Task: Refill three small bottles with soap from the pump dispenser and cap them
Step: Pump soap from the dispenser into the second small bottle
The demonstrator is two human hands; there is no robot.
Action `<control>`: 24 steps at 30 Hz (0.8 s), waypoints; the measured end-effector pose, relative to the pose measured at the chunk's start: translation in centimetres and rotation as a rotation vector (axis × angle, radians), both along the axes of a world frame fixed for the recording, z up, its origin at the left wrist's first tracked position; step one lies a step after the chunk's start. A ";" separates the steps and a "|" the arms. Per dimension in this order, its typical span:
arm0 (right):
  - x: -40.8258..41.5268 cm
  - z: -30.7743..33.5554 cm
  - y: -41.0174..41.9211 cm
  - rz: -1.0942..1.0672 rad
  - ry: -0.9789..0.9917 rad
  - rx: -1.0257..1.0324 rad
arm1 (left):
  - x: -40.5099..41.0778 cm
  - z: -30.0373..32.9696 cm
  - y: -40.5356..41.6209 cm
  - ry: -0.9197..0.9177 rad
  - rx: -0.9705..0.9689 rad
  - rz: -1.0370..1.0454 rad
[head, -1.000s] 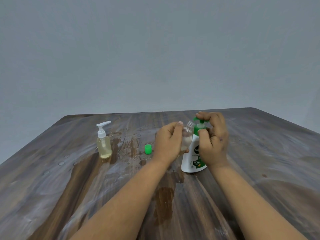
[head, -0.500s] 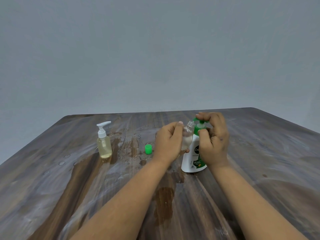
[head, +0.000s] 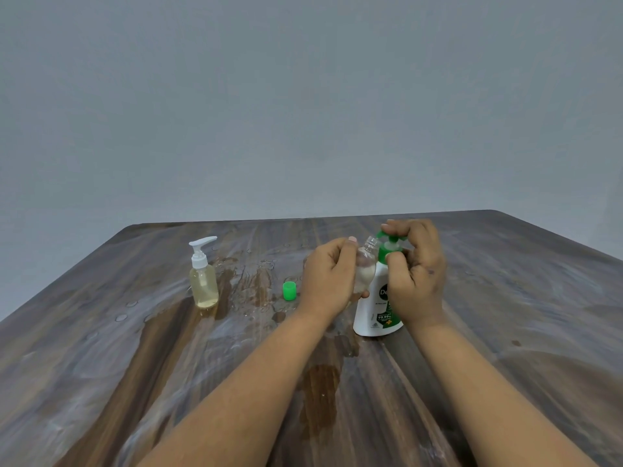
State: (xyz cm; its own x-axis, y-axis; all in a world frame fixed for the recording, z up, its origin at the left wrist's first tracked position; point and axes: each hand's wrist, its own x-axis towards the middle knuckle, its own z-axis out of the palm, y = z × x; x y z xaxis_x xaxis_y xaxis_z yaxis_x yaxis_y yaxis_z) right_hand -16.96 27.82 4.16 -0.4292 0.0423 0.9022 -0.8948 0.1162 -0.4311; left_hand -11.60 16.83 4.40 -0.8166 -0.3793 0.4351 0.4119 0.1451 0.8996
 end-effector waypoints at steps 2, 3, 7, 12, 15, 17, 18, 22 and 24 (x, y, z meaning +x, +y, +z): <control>0.0 0.0 0.0 -0.014 -0.004 0.011 | 0.0 0.0 0.0 0.005 -0.003 0.000; 0.1 0.0 0.0 -0.019 -0.007 0.015 | 0.0 -0.1 0.0 0.009 -0.008 0.000; 0.2 0.1 -0.1 -0.026 0.004 0.021 | -0.1 -0.1 -0.1 0.016 -0.006 -0.004; 0.3 0.1 0.0 0.008 0.002 -0.003 | -0.2 -0.2 -0.1 0.011 -0.006 -0.002; 0.2 0.0 0.0 -0.023 -0.001 0.014 | -0.1 -0.2 -0.1 0.004 -0.001 0.002; 0.1 0.0 0.0 -0.035 -0.009 0.024 | 0.0 -0.1 0.0 0.014 -0.011 0.001; 0.1 0.0 0.0 -0.034 -0.014 0.026 | 0.0 0.0 0.0 0.017 -0.015 -0.001; 0.1 0.0 0.1 -0.011 -0.007 0.015 | 0.1 0.0 0.0 0.010 -0.012 -0.003; 0.1 0.0 0.1 0.010 0.003 0.008 | 0.0 -0.1 0.0 0.009 -0.015 -0.002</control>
State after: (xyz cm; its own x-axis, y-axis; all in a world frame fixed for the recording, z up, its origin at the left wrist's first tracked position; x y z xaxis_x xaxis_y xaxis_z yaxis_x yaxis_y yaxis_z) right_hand -16.82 27.93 4.11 -0.4271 0.0308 0.9037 -0.8971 0.1103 -0.4278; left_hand -11.56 16.78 4.33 -0.8132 -0.3710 0.4484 0.4206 0.1578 0.8934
